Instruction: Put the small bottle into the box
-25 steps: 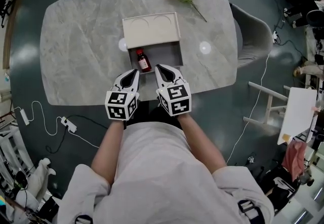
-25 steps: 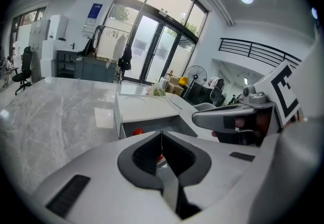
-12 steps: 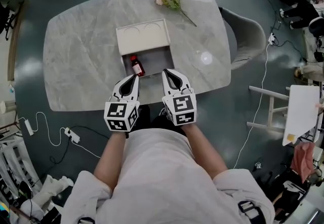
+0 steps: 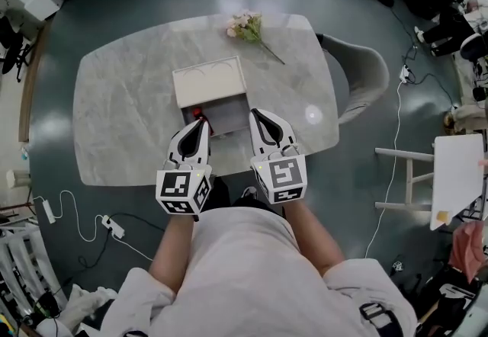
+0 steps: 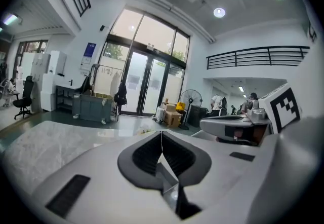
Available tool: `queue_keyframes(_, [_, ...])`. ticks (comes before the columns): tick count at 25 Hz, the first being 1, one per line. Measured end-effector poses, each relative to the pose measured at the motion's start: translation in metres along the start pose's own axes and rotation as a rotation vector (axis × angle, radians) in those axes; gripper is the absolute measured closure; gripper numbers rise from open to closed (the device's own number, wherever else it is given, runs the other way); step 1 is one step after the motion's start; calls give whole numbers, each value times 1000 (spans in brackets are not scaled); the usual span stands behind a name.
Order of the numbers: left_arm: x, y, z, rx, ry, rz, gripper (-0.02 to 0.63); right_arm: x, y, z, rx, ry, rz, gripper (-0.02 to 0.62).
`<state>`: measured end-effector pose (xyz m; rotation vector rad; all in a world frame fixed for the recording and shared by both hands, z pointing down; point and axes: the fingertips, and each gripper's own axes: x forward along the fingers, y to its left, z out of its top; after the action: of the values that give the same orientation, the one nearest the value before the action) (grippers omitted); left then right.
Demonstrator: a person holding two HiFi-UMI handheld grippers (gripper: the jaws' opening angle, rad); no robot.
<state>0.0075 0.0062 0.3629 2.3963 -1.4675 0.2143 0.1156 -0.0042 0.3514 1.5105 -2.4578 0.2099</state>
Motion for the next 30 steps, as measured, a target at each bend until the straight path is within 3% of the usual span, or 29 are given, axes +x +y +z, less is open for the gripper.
queue_keyframes(11, [-11, -20, 77, 76, -170, 9, 583, -29, -16, 84, -52, -242, 10, 571])
queue_keyframes(15, [-22, -20, 108, 40, -257, 10, 583, -39, -22, 116, -16, -264, -21, 571])
queue_keyframes(18, [-27, -21, 126, 82, -291, 24, 583, -42, -23, 130, -37, -312, -13, 571])
queue_keyframes(25, [-32, -3, 134, 114, -313, 77, 583, -45, -30, 145, -88, -389, -29, 571])
queue_keyframes(30, [-33, -2, 128, 111, -307, 73, 583, -40, -26, 135, -73, -356, -17, 570])
